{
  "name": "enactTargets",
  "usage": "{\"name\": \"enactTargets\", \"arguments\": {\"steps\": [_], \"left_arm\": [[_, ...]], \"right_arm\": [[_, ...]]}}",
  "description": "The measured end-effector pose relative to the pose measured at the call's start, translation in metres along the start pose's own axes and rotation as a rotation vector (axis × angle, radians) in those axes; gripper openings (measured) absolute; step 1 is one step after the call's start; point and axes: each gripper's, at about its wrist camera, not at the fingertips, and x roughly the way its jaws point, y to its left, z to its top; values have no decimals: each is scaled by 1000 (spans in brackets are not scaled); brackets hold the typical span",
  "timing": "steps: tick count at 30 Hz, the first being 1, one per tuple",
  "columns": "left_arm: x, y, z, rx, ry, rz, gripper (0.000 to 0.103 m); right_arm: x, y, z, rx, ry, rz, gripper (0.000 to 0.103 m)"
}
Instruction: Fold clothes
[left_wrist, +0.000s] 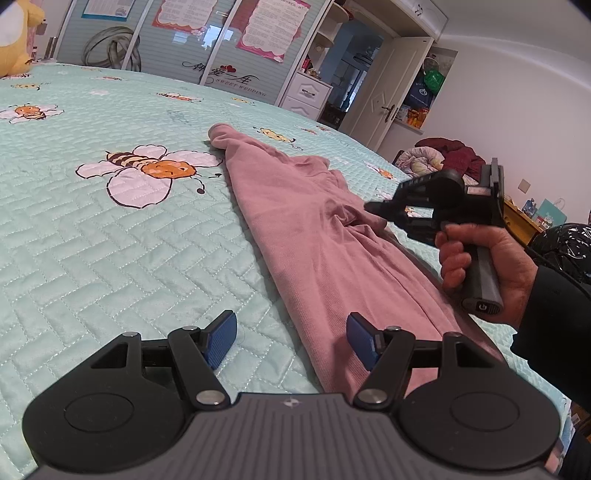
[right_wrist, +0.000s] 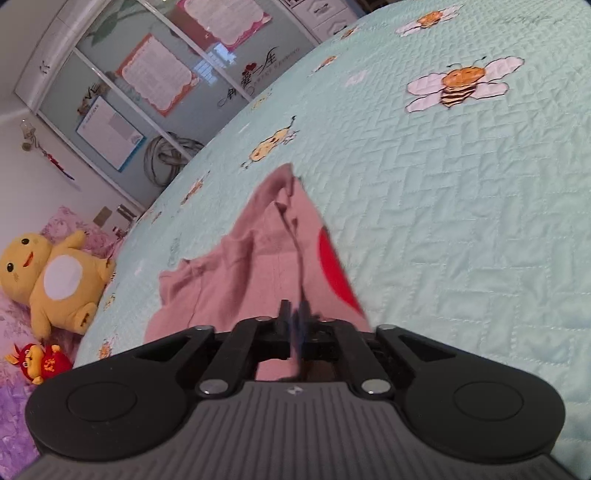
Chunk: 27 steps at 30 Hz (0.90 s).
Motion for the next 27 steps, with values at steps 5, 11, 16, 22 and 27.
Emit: {"name": "enactTargets", "arguments": {"steps": [5,11,16,22,27], "left_arm": [[0,0,0,-1,0,0,69],[0,0,0,-4,0,-4,70],[0,0,0,-6,1,-6,70],[1,0,0,-2,1,-3,70],[2,0,1,-2,1,-3,70]], "right_arm": [[5,24,20,-100,-89,-24,41],[69,34,45,-190,-11,-114,31],[71,29,41,-202,-32,-144,4],[62,8,34,-142,-15,-121,6],[39,23,43,-157,-132,-72,28]]}}
